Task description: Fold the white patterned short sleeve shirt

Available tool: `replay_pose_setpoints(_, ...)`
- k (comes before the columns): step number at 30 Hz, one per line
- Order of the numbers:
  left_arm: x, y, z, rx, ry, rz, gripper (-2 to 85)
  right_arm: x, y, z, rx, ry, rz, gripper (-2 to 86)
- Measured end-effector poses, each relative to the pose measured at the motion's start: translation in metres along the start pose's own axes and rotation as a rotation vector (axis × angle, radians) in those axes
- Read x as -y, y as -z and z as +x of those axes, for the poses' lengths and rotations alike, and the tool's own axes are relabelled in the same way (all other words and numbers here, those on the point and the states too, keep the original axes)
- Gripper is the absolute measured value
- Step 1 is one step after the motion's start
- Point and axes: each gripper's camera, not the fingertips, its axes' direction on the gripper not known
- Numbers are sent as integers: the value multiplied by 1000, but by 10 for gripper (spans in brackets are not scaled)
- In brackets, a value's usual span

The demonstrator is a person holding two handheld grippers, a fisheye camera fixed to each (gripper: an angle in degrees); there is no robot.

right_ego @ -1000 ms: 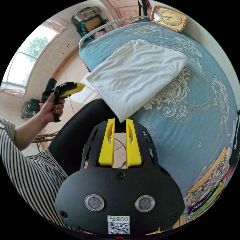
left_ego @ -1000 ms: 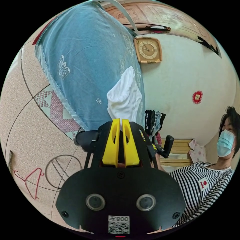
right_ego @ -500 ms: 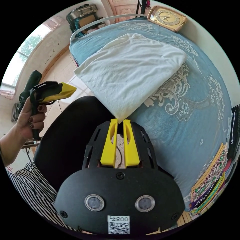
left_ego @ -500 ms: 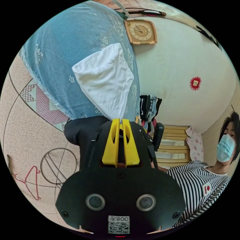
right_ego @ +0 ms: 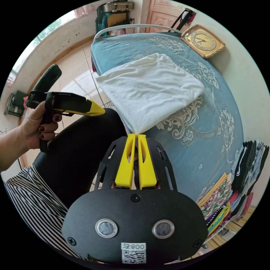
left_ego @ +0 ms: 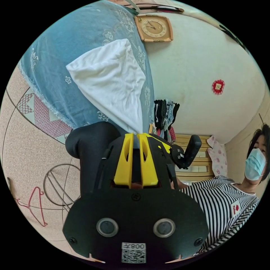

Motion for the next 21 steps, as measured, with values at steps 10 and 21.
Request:
replay_pose_setpoints(10, 6, -46, -3, -216, 65, -56, 121, -18, -12, -21, -76, 115, -40, 8)
replay_pose_setpoints(21, 21, -65, -22, -368, 207, 6, 29, -49, -53, 6, 15, 80, -12, 7)
